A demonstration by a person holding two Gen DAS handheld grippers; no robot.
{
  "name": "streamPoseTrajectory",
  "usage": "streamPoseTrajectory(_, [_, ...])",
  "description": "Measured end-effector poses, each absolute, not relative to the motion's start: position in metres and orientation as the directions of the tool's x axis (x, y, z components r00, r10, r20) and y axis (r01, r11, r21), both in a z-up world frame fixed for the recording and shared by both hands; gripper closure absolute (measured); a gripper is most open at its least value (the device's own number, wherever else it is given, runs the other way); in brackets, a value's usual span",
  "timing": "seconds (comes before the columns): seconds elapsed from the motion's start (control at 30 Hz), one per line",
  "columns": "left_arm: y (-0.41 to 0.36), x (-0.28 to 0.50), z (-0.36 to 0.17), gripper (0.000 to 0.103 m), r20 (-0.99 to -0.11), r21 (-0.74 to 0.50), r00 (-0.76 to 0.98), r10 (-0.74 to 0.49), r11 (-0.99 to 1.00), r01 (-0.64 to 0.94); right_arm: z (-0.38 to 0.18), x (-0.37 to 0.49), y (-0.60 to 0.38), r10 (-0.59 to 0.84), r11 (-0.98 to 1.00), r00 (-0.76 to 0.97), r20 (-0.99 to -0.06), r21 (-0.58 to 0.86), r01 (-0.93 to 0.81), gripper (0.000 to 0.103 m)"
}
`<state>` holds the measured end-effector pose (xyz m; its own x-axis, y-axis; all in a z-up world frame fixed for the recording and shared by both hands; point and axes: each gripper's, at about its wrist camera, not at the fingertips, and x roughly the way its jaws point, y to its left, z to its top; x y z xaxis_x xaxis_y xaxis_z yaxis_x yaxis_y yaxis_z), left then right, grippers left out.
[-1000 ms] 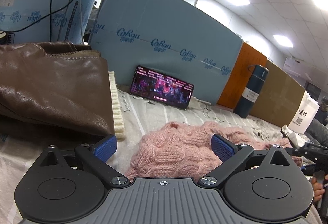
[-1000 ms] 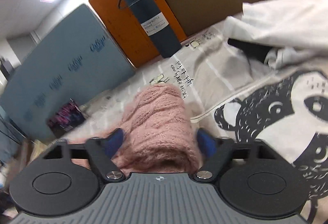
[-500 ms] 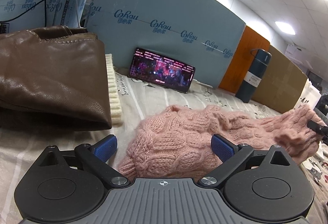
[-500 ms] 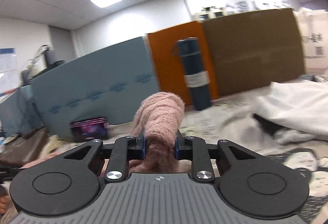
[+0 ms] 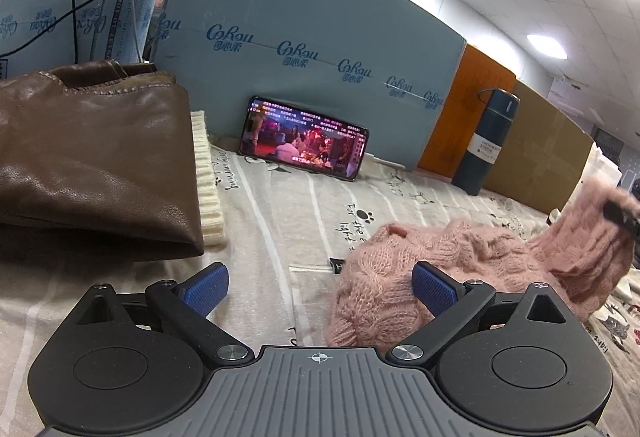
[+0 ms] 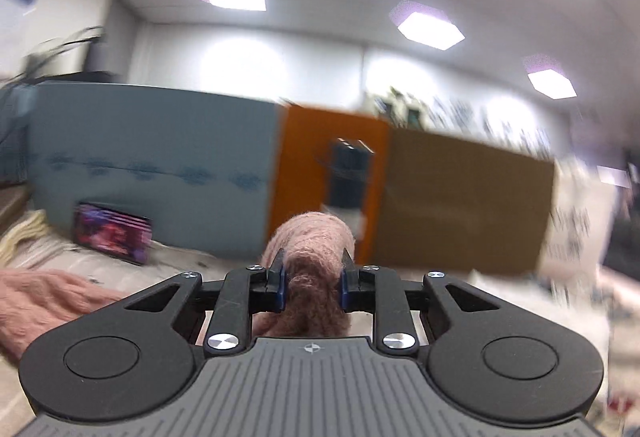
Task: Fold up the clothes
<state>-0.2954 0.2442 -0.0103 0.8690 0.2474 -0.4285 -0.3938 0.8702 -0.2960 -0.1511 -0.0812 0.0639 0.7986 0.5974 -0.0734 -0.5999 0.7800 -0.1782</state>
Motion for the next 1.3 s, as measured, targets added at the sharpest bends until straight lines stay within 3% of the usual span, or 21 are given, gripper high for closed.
streamPoseTrajectory(0.23, [0.244,-0.304,-0.007,0.003,-0.373,-0.326,0.890,0.261,0.862,-0.389,0.062,-0.222,0.003,0.759,0.593,0.651,-0.009,-0.404,-0.697,0.082])
streamPoseTrajectory(0.37, [0.246,-0.317,-0.003,0.003,-0.290,-0.370,0.914,0.282,0.848,-0.379,0.056,-0.246,0.034,0.845,0.466,0.530,-0.068,-0.391,-0.794,0.081])
streamPoseTrajectory(0.43, [0.248,-0.323,-0.001,0.003,-0.255,-0.399,0.924,0.287,0.839,-0.370,0.052,-0.248,0.045,0.882,0.392,0.450,-0.139,-0.312,-0.865,0.077])
streamPoseTrajectory(0.53, [0.252,-0.329,0.000,0.003,-0.221,-0.437,0.934,0.283,0.827,-0.354,0.041,-0.230,0.059,0.904,0.287,0.289,-0.316,-0.055,-0.956,0.066])
streamPoseTrajectory(0.63, [0.254,-0.330,0.000,0.003,-0.212,-0.453,0.938,0.276,0.823,-0.344,0.029,-0.208,0.065,0.903,0.237,0.153,-0.403,0.169,-0.957,0.060])
streamPoseTrajectory(0.77, [0.254,-0.333,0.001,0.003,-0.186,-0.460,0.944,0.271,0.825,-0.327,0.036,-0.188,0.051,0.941,0.171,0.036,-0.338,0.382,-0.908,0.045])
streamPoseTrajectory(0.83, [0.255,-0.336,0.002,0.003,-0.160,-0.477,0.950,0.267,0.822,-0.312,0.043,-0.180,0.039,0.958,0.121,-0.023,-0.284,0.478,-0.870,0.030])
streamPoseTrajectory(0.93, [0.258,-0.339,0.002,0.004,-0.114,-0.534,0.970,0.214,0.810,-0.242,0.061,-0.172,0.009,0.985,0.061,-0.035,-0.170,0.527,-0.848,0.017])
streamPoseTrajectory(1.13, [0.246,-0.309,0.002,0.004,-0.126,-0.692,0.989,-0.077,0.721,-0.031,0.063,-0.129,-0.044,0.995,0.083,0.028,-0.101,0.600,-0.796,0.014])
streamPoseTrajectory(1.2, [0.235,-0.294,0.002,0.004,-0.167,-0.679,0.979,-0.120,0.734,-0.026,0.050,-0.113,-0.053,0.997,0.071,0.027,-0.075,0.671,-0.738,0.014])
streamPoseTrajectory(1.3, [0.222,-0.275,-0.001,0.004,-0.308,-0.624,0.949,-0.066,0.767,-0.149,0.035,-0.103,-0.058,0.998,0.050,0.018,-0.052,0.730,-0.681,0.014])
